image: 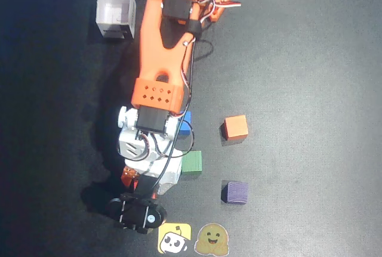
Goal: Put the red cube on top of the green cube.
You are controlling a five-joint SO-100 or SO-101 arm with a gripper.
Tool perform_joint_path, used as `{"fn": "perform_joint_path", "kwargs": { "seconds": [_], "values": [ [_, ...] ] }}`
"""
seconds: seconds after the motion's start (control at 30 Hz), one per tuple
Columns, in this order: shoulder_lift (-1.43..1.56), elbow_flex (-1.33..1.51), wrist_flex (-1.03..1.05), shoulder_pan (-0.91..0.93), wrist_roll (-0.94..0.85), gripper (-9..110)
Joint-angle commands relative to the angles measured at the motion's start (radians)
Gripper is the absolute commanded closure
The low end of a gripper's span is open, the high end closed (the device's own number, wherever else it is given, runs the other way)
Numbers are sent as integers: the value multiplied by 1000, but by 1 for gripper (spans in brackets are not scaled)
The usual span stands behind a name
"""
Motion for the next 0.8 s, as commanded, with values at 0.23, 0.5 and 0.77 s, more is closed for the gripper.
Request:
{"fn": "perform_joint_path", "kwargs": {
  "seconds": [0.23, 0.5, 0.77],
  "values": [
    [-20, -28, -41, 11, 8, 78],
    [-43, -15, -52, 18, 6, 78],
    [-51, 61, -109, 20, 8, 79]
  ]
}}
